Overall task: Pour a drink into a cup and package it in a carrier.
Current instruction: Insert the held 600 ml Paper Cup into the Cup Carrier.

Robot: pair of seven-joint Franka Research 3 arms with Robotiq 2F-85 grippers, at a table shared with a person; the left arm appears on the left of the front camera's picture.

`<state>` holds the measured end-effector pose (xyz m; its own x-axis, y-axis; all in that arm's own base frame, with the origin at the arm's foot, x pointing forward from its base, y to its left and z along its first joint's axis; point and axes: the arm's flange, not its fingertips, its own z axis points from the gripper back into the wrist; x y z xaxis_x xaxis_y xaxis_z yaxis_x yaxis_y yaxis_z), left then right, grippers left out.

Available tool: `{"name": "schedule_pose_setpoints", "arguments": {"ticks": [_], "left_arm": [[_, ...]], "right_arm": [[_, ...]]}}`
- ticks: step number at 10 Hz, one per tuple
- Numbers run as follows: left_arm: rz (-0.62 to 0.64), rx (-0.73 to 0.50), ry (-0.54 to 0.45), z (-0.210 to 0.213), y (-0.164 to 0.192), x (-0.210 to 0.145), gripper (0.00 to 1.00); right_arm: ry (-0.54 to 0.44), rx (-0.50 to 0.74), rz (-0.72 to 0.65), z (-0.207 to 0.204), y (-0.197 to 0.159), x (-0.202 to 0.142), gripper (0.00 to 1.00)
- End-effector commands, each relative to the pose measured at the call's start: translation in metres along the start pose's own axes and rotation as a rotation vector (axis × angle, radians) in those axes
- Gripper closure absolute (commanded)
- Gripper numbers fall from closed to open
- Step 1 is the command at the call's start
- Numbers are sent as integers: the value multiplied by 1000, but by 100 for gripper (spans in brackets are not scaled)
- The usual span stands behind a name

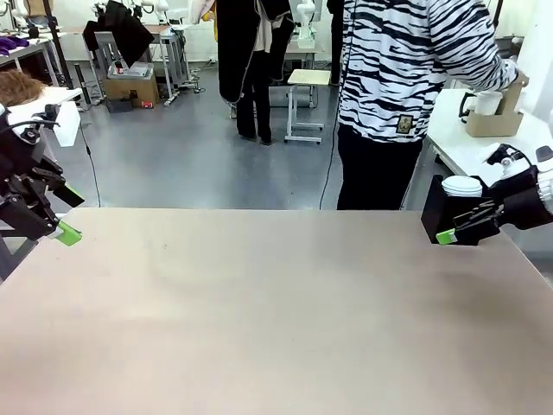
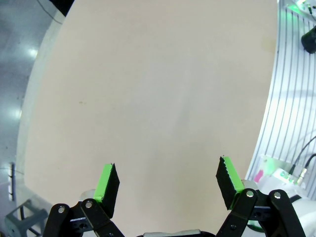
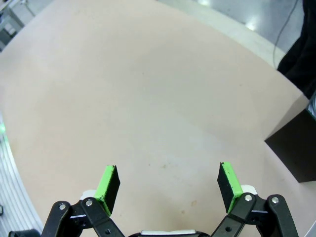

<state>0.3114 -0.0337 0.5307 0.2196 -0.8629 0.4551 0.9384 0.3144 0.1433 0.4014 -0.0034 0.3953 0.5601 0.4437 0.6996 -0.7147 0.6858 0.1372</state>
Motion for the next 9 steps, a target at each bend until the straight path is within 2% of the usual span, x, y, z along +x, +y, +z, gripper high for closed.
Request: {"name": "schedule_pose_setpoints", "arguments": {"ticks": [1,9], "left_arm": [[13,-9,-14,-1,-1,0,2],[13,-9,-14,-1,-1,0,2]], "right_arm": [[-15,4,21,-2,-3,-1,0],[-15,4,21,-2,-3,-1,0]]}}
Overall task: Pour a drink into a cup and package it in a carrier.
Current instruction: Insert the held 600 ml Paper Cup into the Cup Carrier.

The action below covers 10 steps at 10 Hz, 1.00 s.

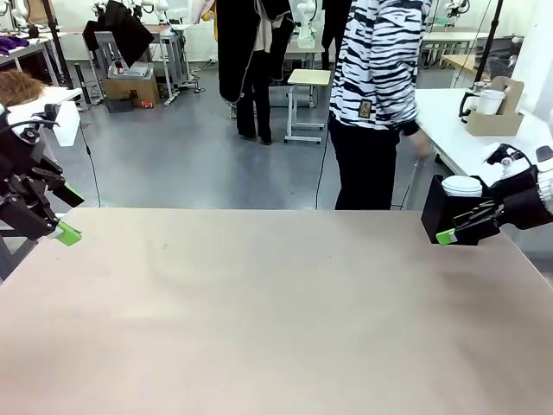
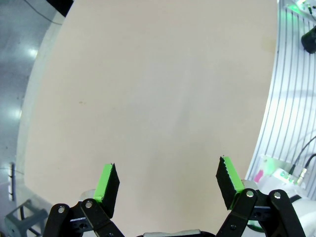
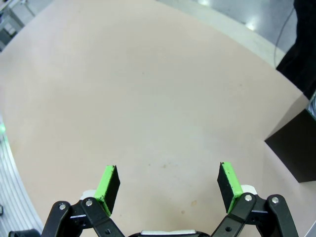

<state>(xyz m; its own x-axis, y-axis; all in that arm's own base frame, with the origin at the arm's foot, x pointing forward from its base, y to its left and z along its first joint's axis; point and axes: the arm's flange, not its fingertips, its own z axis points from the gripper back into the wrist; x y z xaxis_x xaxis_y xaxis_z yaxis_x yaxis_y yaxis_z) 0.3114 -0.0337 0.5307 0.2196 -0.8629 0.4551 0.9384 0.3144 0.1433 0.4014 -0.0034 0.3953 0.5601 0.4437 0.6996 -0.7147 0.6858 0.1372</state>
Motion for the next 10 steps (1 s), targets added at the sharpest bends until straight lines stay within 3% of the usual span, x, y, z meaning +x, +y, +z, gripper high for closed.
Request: {"name": "schedule_pose_setpoints", "arguments": {"ticks": [1,10], "left_arm": [[13,-9,-14,-1,-1,0,2],[13,-9,-14,-1,-1,0,2]], "right_arm": [[-15,4,21,-2,-3,-1,0],[-15,4,21,-2,-3,-1,0]]}}
